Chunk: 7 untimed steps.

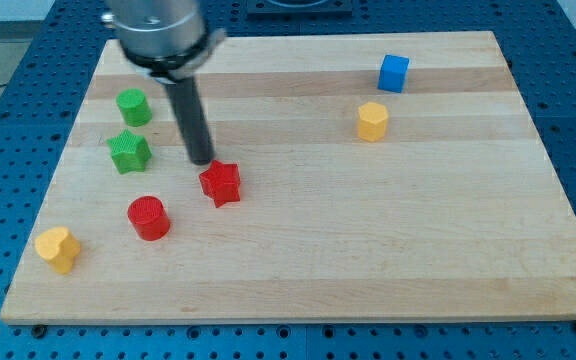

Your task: Push red blocks towards below the green star

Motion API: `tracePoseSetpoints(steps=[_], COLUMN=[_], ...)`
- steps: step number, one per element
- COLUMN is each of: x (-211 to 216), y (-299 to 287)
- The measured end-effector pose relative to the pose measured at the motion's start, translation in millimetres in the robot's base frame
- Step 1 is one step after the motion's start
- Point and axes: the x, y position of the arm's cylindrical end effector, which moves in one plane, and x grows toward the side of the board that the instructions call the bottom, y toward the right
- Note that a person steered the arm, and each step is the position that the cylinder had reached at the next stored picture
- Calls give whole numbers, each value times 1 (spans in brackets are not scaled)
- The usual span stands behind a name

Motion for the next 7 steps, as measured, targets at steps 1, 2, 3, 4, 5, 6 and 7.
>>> tracePoseSetpoints(steps=[1,2,3,4,5,6,7], x=[20,39,44,64,80,95,103], y=[37,47,39,39,28,6,-29])
